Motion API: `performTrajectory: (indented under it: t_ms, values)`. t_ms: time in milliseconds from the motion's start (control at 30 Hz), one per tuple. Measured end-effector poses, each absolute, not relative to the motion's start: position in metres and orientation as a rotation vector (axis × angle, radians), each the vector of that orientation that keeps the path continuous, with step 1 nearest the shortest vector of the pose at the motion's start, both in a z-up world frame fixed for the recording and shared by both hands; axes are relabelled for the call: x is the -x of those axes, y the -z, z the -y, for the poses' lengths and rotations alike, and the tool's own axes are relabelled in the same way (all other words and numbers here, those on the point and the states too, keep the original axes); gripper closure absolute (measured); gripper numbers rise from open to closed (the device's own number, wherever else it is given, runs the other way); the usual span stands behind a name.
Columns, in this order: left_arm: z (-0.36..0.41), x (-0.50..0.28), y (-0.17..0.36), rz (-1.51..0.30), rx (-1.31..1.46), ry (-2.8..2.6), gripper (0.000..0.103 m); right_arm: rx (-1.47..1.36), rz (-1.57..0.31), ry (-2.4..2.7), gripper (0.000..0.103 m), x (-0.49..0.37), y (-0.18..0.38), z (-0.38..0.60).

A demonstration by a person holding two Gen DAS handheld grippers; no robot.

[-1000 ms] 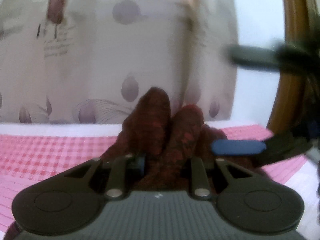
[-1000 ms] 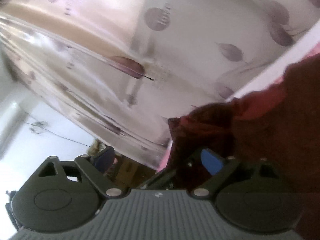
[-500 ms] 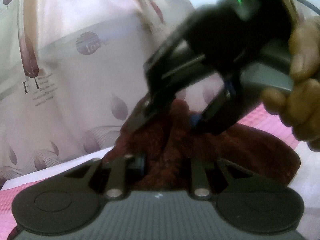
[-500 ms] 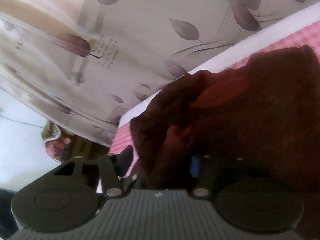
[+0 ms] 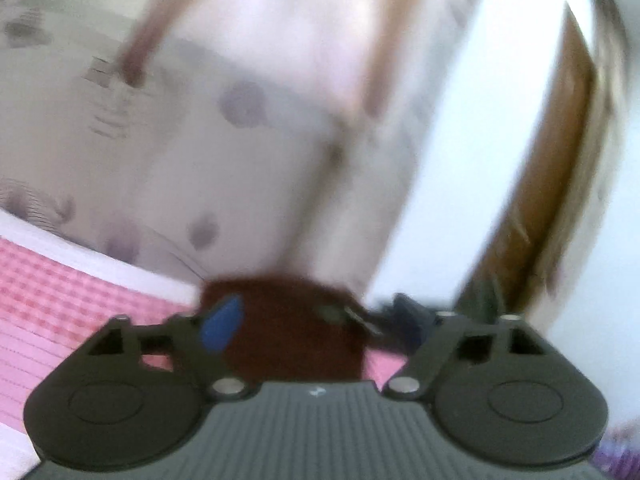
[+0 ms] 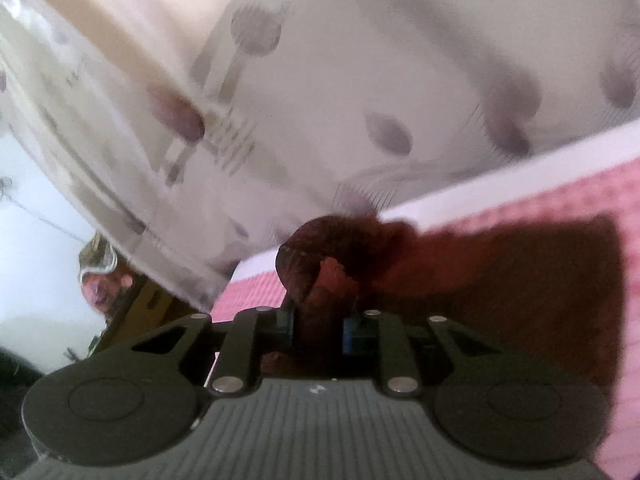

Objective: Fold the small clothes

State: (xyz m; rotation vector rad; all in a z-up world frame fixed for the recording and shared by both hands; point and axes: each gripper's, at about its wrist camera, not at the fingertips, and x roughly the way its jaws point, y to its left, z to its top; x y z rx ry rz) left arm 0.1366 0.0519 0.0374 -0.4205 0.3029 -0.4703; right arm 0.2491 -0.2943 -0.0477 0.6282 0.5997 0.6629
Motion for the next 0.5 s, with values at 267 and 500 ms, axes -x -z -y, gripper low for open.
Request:
performTrajectory:
  t_ms: [267, 500]
  values:
    - [-0.024, -0.184, 0.014, -0.508, 0.420, 0.515, 0.014, -0.676, -0.541, -0.562, 0.078, -0.269, 0.073, 0.374]
    - [0.054, -0.186, 0.041, -0.532, 0.216, 0.610, 0.014, -0.777, -0.532, -0.557, 0.077, -0.287, 0.130, 0.394]
